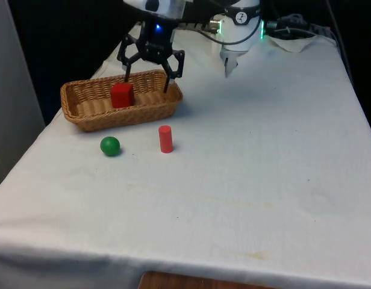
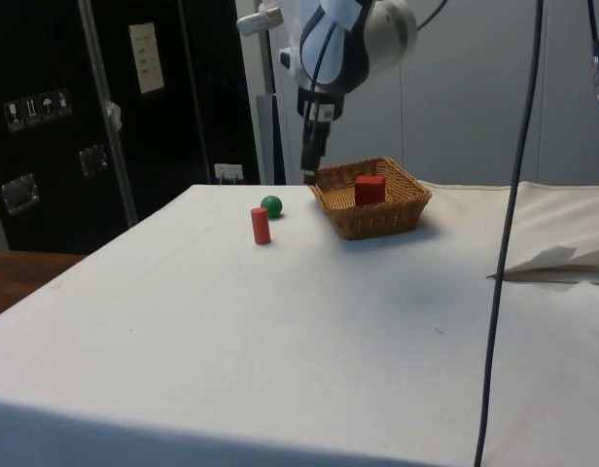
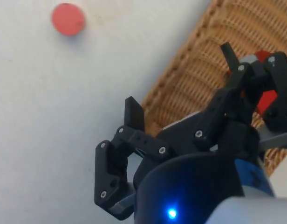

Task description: Pick up the object to the left of the cylinder and place it into the basket.

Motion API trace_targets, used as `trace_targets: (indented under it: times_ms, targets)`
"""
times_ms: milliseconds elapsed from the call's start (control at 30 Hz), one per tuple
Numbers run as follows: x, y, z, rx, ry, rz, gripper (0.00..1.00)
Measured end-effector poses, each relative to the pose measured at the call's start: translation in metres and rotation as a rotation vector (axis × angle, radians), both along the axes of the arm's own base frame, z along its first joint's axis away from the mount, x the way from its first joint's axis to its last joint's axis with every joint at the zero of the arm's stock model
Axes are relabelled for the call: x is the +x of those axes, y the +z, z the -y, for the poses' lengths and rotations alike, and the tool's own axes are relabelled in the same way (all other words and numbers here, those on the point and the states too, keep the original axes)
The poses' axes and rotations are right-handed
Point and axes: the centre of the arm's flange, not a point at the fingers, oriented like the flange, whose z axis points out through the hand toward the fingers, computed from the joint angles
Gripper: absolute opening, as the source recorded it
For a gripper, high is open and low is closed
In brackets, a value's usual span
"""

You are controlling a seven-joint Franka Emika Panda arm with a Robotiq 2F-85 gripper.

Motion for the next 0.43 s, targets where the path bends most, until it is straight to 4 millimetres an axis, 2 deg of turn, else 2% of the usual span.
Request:
trace_targets:
  times_ms: [433]
  targets:
    - [0.018, 0.007, -0.032, 0.024, 0.017, 0.04, 1.0]
